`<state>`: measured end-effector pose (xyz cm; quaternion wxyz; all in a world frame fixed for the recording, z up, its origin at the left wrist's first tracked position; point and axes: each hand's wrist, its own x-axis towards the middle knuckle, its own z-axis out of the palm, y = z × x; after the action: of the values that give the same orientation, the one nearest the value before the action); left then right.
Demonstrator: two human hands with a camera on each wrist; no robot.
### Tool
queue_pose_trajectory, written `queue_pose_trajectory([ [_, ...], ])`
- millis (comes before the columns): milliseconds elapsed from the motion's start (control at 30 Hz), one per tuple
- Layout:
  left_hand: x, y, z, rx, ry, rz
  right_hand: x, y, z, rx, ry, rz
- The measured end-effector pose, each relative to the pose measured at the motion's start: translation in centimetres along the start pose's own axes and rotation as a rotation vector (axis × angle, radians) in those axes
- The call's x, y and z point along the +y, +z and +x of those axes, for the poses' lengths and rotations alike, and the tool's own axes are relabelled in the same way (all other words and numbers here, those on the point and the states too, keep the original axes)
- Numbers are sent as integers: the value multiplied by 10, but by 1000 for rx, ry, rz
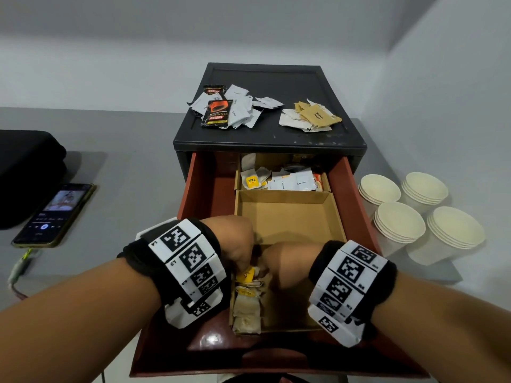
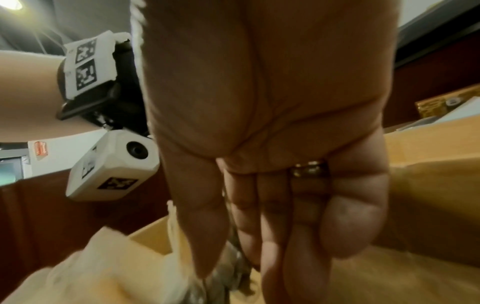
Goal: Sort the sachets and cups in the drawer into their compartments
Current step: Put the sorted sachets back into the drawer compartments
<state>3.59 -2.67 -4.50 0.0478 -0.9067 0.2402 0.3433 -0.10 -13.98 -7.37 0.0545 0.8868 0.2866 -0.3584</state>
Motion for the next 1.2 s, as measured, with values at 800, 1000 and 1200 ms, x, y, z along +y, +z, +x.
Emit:
queue_pose_trajectory([
  [800, -27, -37, 10, 489, -89, -709, 83, -85, 64, 589, 399, 633],
  [1000, -36, -40, 28, 585, -127, -983, 82, -93, 88, 394, 442, 565],
  [1200, -45, -38, 33, 610, -147, -1013, 89, -97, 87, 501, 318, 898],
])
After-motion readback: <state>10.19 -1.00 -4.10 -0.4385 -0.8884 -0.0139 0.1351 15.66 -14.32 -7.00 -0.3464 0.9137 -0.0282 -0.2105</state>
